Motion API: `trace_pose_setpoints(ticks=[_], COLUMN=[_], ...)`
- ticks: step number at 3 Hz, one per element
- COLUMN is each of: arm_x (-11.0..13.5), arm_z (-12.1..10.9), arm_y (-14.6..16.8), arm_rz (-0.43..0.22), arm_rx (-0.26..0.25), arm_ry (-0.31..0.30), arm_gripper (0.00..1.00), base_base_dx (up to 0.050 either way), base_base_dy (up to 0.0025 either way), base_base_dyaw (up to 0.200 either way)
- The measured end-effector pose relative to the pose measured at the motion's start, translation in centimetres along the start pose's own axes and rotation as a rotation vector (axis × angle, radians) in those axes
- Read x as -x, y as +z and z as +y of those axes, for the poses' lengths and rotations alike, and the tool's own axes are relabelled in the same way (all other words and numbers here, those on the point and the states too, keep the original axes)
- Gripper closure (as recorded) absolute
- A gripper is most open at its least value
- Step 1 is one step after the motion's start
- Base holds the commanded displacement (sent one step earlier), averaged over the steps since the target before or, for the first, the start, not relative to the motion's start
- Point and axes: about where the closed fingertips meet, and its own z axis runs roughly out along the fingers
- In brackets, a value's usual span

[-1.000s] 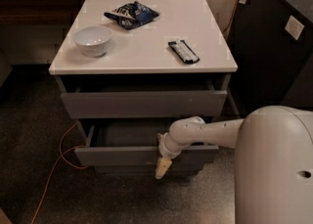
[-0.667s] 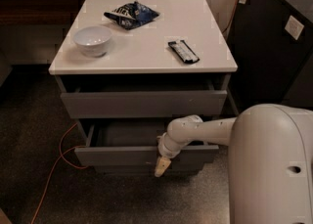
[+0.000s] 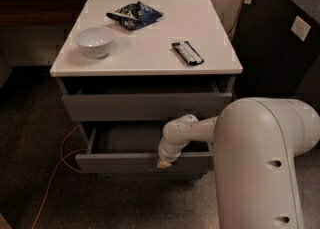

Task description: Place rxbar blueberry into middle drawer

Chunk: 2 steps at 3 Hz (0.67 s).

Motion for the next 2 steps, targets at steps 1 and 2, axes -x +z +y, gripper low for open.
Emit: trace_pose_setpoints(ticks=[1, 2], arm_x=[0.46, 0.83], arm_z=[0.91, 1.53], arm_y=[-0.07, -0.13], arm_rz=[0.032, 0.051], arm_rx=[0.001, 0.001], arm_ry=[-0.01, -0.019], arm_gripper=[0.82, 1.0], base_base_dx=[0.0, 0.0], base_base_dy=[0.0, 0.0], base_base_dyaw=[0.0, 0.0])
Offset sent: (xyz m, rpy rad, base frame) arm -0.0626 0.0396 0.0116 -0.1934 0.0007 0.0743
